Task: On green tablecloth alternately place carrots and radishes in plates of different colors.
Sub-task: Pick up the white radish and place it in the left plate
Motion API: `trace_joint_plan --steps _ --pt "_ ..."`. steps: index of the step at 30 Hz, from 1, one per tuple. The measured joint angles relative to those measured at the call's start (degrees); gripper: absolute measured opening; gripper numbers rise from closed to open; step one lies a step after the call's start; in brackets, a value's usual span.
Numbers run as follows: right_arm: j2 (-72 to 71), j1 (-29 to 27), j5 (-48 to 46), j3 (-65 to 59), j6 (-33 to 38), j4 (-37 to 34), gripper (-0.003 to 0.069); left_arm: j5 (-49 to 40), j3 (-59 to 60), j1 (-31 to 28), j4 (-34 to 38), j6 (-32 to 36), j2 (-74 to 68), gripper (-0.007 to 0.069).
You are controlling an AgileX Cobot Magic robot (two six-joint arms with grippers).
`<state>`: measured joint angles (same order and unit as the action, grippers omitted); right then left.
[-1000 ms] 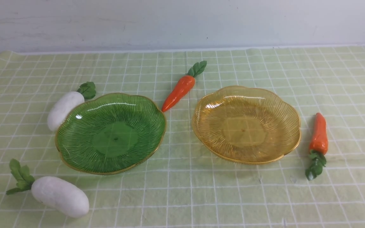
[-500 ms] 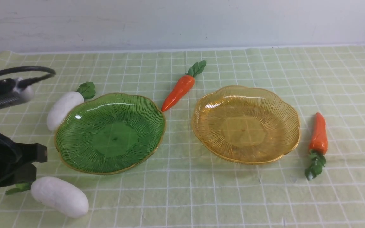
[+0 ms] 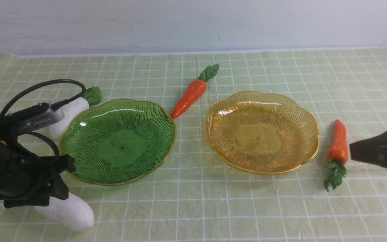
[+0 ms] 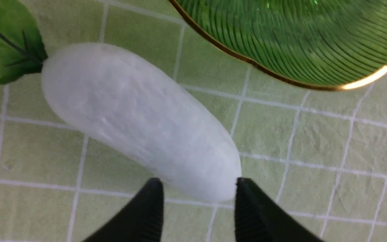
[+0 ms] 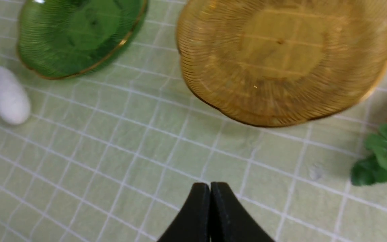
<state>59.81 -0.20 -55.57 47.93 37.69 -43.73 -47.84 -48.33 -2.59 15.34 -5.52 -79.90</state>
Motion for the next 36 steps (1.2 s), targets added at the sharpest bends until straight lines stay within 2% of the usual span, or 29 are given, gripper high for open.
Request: trace_joint_plan --steps 2,4,5,6,8,13,17,20,21,26,30,33,36 --pt "0.06 0.00 -0.28 0.00 3.02 -2.88 -0.0015 0.91 -0.15 0.00 -1.02 -2.63 -1.57 0.0420" --pt "0.08 0.00 -0.49 0.00 4.96 -4.92 -0.0015 1.98 -0.26 0.00 -2.36 -6.36 -3.73 0.0548" --pt "0.08 0.00 -0.55 0.00 5.12 -5.02 -0.0015 2.18 -0.33 0.00 -2.48 -6.95 -4.09 0.0570" --pt "0.08 0.00 -0.62 0.00 5.60 -5.46 -0.0015 3.54 -0.38 0.00 -2.82 -9.24 -6.11 0.0651" --pt "0.08 0.00 -0.62 0.00 5.96 -5.52 -0.0015 5.01 -0.38 0.00 -2.89 -10.05 -8.02 0.0679" --pt "0.12 0.00 -0.93 0.00 7.14 -5.85 -0.0015 6.69 -0.38 0.00 -2.89 -10.37 -11.88 0.0682" --pt "0.12 0.00 -1.03 0.00 7.27 -5.85 -0.0015 7.03 -0.38 0.00 -2.89 -10.42 -13.46 0.0644" --pt "0.12 0.00 -1.10 0.00 7.32 -5.80 -0.0015 5.92 -0.38 0.00 -3.32 -10.42 -13.98 0.0545" --pt "0.12 0.00 -1.17 0.00 7.32 -5.72 -0.0015 4.97 -0.44 0.00 -3.86 -10.42 -13.98 0.0475" --pt "0.12 0.00 -1.48 0.00 6.79 -4.95 -0.0015 -2.35 -1.49 0.00 -9.67 -10.42 -13.38 0.0476" --pt "0.12 0.00 -1.56 0.00 1.28 -2.24 -0.0015 -10.13 -5.80 -0.05 -16.51 -10.31 -8.34 0.0476" --pt "0.12 0.00 -1.42 0.00 -3.20 -0.60 -0.0015 -11.35 -11.01 -0.05 -16.11 -6.94 -4.16 0.0476" --pt "0.12 0.00 -0.67 0.00 -5.22 -0.07 -0.0015 -8.10 -15.43 0.24 -11.87 -1.31 -2.45 0.0476"
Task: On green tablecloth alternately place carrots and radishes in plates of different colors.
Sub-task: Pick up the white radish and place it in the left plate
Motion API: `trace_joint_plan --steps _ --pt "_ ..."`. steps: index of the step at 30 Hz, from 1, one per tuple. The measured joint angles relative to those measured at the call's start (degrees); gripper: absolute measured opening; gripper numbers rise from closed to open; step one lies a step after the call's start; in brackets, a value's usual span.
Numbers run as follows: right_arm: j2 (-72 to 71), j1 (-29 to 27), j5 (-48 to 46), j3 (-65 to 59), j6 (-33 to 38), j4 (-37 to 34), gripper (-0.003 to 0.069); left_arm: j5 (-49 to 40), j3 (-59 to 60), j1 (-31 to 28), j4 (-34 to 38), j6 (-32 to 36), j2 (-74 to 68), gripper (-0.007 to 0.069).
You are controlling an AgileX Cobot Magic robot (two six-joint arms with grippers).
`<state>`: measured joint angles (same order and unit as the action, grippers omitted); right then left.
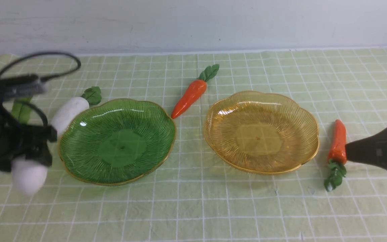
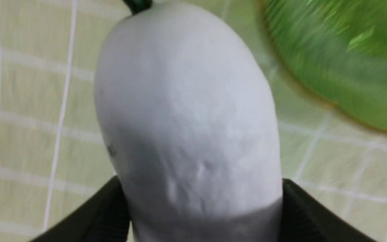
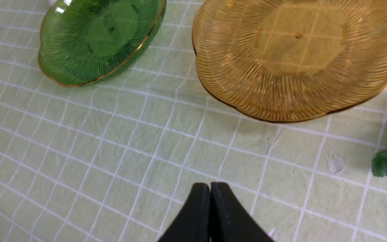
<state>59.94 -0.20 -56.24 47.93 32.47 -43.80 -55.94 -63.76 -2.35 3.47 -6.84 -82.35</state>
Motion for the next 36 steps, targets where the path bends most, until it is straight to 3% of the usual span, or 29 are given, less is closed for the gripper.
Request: trace_joint_plan --steps 1,5,8,14,17,21,26,30,33,35,36 --pt "0.00 0.00 0.62 0.00 -0.36 0.02 -0.0015 3.99 -2.80 0.63 5.16 6.84 0.09 0.0476" --pt "0.00 0.00 1.82 0.00 -0.72 0.02 -0.0015 13.52 -6.34 2.79 14.96 21.73 -2.35 0.0476" --pt "0.00 0.00 1.79 0.00 -0.72 0.02 -0.0015 17.66 -6.64 3.95 17.70 26.59 -5.58 0.0476" --pt "0.00 0.00 0.83 0.00 -0.72 0.08 -0.0015 20.09 -6.69 5.53 18.80 28.25 -16.78 0.0476" --pt "0.00 0.00 0.51 0.00 -0.72 0.08 -0.0015 19.76 -7.10 5.80 19.11 27.31 -19.76 0.0508" --pt "0.00 0.00 0.44 0.00 -0.72 0.08 -0.0015 18.18 -8.64 5.87 18.97 26.41 -21.69 0.0609" --pt "0.00 0.00 0.44 0.00 -0.72 0.08 -0.0015 16.60 -12.65 5.87 17.37 25.51 -21.69 0.0629" --pt "0.00 0.00 0.44 0.00 -0.72 0.10 -0.0015 15.27 -17.86 4.05 12.40 19.26 -21.69 0.0491" --pt "0.00 0.00 0.44 0.00 -0.72 0.10 -0.0015 15.08 -23.08 0.07 9.23 15.68 -22.22 0.0200" --pt "0.00 0.00 0.49 0.00 -0.72 0.10 -0.0015 14.69 -26.79 -2.63 8.35 15.24 -23.23 0.0066" --pt "0.00 0.00 0.49 0.00 -0.72 0.10 -0.0015 14.28 -28.87 -3.78 7.84 15.24 -23.99 0.0034"
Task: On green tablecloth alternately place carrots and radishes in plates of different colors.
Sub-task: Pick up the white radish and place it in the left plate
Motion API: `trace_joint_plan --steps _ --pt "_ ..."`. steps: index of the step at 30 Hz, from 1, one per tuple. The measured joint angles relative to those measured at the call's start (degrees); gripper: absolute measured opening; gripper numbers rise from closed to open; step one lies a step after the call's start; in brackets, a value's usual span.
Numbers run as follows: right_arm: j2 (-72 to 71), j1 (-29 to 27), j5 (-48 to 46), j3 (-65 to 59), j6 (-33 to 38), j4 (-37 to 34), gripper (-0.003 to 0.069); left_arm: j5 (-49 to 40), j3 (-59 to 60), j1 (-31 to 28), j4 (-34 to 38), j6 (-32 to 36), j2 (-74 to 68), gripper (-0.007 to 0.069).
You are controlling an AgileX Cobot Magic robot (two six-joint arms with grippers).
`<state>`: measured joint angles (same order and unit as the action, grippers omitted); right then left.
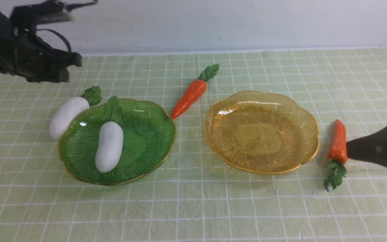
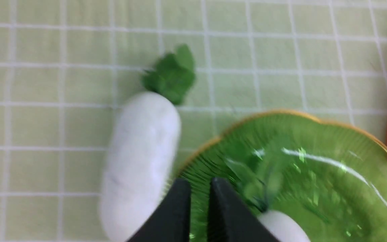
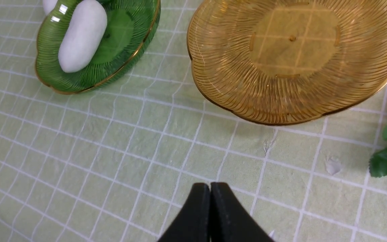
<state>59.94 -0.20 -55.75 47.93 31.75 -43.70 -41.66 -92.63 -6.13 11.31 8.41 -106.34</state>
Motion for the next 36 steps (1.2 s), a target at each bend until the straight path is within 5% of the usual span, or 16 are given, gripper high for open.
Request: trace_joint_plan --steps 5,9,20,23,33,36 --pt "0.00 0.00 0.00 0.00 0.00 0.00 -0.0015 -0.24 -5.41 -2.21 -0.31 3.49 -5.07 0.0005" --pt "0.00 0.00 0.00 0.00 0.00 0.61 -0.0015 -0.18 -7.57 -1.96 -0.25 5.55 -9.94 0.0069" --pt "0.00 0.00 -0.25 0.00 -1.07 2.78 -0.0015 5.05 -8.62 -0.52 -0.61 6.45 -18.49 0.0518" --pt "0.00 0.00 -0.40 0.00 -1.09 2.86 -0.0015 7.33 -8.67 -0.52 -1.23 6.45 -19.58 0.0582" --pt "0.00 0.00 -0.46 0.00 -1.13 2.99 -0.0015 7.47 -8.73 -0.52 -1.61 6.66 -22.53 0.0575" --pt "0.00 0.00 -0.46 0.00 -1.13 2.99 -0.0015 7.43 -8.73 -0.52 -2.23 6.66 -22.86 0.0484"
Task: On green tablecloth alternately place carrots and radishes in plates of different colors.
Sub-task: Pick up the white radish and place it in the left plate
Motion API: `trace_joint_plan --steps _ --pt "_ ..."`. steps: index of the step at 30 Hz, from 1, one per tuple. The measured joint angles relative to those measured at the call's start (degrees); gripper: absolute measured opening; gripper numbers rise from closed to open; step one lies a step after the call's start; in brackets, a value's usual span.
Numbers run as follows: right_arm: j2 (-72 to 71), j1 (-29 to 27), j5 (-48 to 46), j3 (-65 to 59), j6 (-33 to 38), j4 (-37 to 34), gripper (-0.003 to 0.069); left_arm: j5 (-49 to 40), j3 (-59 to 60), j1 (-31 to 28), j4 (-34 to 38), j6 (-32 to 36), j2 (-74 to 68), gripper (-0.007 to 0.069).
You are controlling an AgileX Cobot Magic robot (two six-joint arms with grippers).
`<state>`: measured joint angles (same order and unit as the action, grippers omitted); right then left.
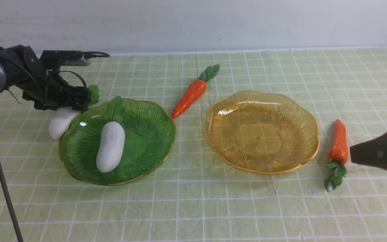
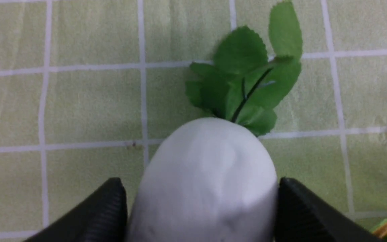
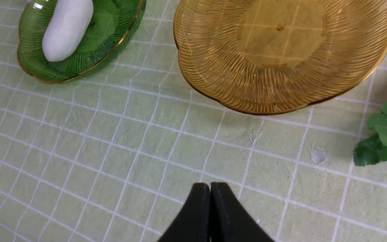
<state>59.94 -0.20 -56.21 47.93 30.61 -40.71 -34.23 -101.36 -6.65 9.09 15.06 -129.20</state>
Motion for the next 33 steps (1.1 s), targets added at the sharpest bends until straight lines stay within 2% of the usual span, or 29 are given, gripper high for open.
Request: trace_joint_plan --steps 1,6,8,11,15,17,18,22,26,33 --pt "0.00 0.00 0.00 0.00 0.00 0.00 -0.0015 -0.14 -0.05 0.00 -0.68 0.00 0.00 0.0454" --pt "0.00 0.00 0.00 0.00 -0.13 0.00 -0.0015 -2.38 -1.05 0.00 -4.83 -0.18 0.94 0.0455" --pt "0.00 0.00 0.00 0.00 -0.19 0.00 -0.0015 -3.71 -2.77 0.00 -7.60 -1.38 2.97 0.0455" --pt "0.00 0.00 0.73 0.00 -0.49 0.00 -0.0015 -5.73 -5.30 0.00 -7.61 -4.45 6.71 0.0455" --pt "0.00 0.00 3.26 0.00 -3.42 0.00 -0.0015 -12.62 -7.53 0.75 -0.25 -7.43 12.71 0.0455" --pt "0.00 0.00 4.55 0.00 -4.84 -0.05 -0.0015 -17.54 -7.80 2.00 5.57 -6.07 14.98 0.0455" --pt "0.00 0.00 4.63 0.00 -4.92 -0.05 -0.0015 -18.07 -7.82 2.15 6.11 -5.85 15.09 0.0455" --pt "0.02 0.00 5.39 0.00 -5.95 -0.05 -0.0015 -28.93 -7.46 7.59 14.66 0.66 14.67 0.0455" --pt "0.07 0.00 5.39 0.00 -6.00 -0.05 -0.0015 -32.44 -7.34 12.50 13.84 1.91 11.72 0.0455" --pt "0.07 0.00 4.78 0.00 -6.00 -0.05 -0.0015 -33.10 -7.32 18.39 4.41 -4.36 4.89 0.0455"
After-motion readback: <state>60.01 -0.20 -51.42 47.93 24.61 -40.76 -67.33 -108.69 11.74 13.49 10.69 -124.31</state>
